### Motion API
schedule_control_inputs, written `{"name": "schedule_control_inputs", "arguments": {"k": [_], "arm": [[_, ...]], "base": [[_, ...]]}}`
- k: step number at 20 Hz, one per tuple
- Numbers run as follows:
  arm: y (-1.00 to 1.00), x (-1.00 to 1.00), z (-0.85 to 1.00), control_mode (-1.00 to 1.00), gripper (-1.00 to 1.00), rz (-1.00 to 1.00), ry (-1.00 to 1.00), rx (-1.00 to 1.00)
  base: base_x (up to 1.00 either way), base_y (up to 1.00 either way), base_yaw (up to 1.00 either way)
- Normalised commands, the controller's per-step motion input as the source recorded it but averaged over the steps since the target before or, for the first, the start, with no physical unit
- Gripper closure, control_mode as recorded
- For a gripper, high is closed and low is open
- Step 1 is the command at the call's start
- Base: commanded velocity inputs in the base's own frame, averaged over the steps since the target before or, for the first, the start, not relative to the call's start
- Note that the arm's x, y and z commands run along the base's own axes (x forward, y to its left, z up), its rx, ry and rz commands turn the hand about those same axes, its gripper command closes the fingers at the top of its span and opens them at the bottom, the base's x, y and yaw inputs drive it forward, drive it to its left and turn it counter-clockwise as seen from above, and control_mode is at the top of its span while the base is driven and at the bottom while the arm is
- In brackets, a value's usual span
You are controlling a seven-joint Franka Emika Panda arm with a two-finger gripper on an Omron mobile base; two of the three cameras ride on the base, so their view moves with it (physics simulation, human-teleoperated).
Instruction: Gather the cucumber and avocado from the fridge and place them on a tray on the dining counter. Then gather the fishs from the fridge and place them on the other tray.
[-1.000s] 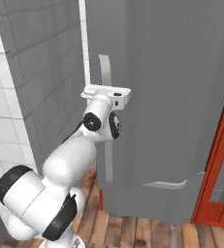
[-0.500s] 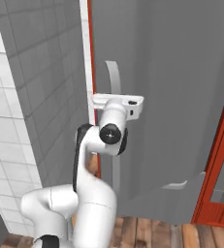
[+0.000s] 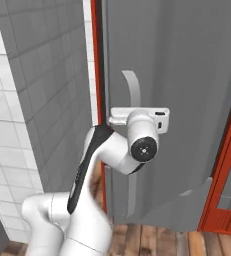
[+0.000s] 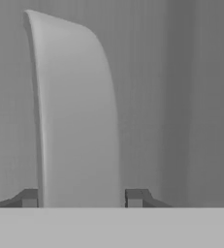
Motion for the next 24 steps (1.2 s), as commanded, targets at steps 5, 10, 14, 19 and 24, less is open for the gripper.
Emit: {"name": "schedule_control_inputs", "arguments": {"k": [5, 10, 14, 19, 24], "arm": [[-0.84, -0.38, -0.05, -1.00, 1.00, 0.02, 0.03, 0.00], [-0.78, -0.10, -0.15, -1.00, 1.00, 0.11, 0.00, 0.00], [-0.49, 0.00, -0.14, -1.00, 1.00, 0.26, 0.00, 0.03], [-0.60, 0.00, -0.10, -1.00, 1.00, 0.32, 0.00, 0.05], [-0.80, 0.00, -0.12, -1.00, 1.00, 0.27, 0.00, 0.06]], "base": [[0.00, 0.00, 0.00], [0.00, 0.00, 0.00], [0.00, 0.00, 0.00], [0.00, 0.00, 0.00], [0.00, 0.00, 0.00]]}}
